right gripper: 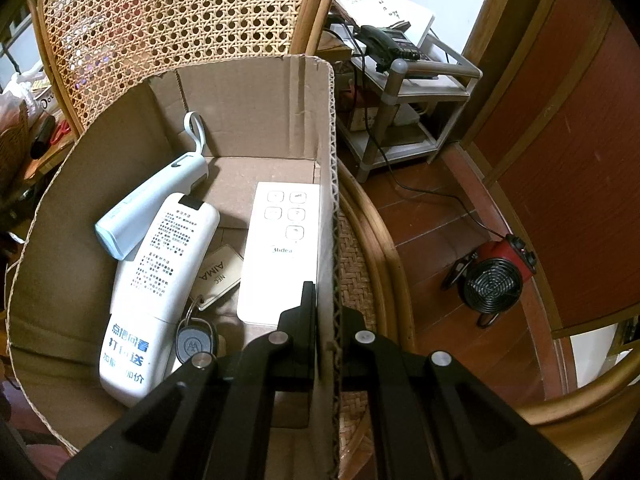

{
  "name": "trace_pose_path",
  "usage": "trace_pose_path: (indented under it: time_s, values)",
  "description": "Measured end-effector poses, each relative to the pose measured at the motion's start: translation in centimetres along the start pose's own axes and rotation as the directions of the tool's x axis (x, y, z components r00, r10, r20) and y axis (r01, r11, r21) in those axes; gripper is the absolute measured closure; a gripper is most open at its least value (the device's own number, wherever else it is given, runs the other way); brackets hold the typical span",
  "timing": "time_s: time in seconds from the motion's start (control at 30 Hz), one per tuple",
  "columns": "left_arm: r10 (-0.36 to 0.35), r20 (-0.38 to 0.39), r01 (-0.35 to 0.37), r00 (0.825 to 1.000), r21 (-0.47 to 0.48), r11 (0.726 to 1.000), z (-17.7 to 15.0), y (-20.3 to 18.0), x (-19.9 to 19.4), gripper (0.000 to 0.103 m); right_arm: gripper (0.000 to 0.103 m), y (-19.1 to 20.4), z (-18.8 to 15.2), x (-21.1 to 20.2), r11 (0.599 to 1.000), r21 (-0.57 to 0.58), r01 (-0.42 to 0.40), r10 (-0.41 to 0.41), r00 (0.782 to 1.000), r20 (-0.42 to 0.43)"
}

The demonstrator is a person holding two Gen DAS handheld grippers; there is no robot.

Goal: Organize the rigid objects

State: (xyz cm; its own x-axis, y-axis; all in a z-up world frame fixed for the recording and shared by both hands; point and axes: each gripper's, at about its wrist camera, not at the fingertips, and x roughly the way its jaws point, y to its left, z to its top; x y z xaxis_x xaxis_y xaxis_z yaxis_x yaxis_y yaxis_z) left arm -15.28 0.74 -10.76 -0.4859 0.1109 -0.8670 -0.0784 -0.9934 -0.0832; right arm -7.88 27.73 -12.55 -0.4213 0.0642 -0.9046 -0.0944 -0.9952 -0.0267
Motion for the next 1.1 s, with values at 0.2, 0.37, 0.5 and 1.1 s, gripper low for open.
trace_pose_path:
  time_s: [0.2, 0.37, 0.5, 1.1]
  values:
    - [-0.026, -0.064, 0.030, 0.998, 0.056, 0.998, -1.0, -1.4, 1.5, 0.012, 0.097, 0.0, 0.0, 0.0, 1.000, -0.001, 0.001, -0.001, 1.000, -0.001]
    - [-0.060, -0.119, 0.065, 0.991, 0.045, 0.997, -1.6, -1.7, 2.9, 0.012, 0.097, 0.0, 0.0, 0.0, 1.000, -0.002, 0.001, -0.001, 1.000, -0.001]
    - [-0.044, -0.140, 0.053, 0.989, 0.061, 0.997, -2.2, -2.2, 3.6, 0.012, 0.097, 0.0, 0.0, 0.0, 1.000, -0.001, 0.001, -0.001, 1.000, -0.001]
    - [-0.079, 0.019, 0.077, 0.997, 0.068, 0.995, -2.8, -2.1, -0.2, 0.069, 0.097, -0.1, 0.0, -0.1, 1.000, -0.006, 0.005, -0.005, 1.000, 0.000]
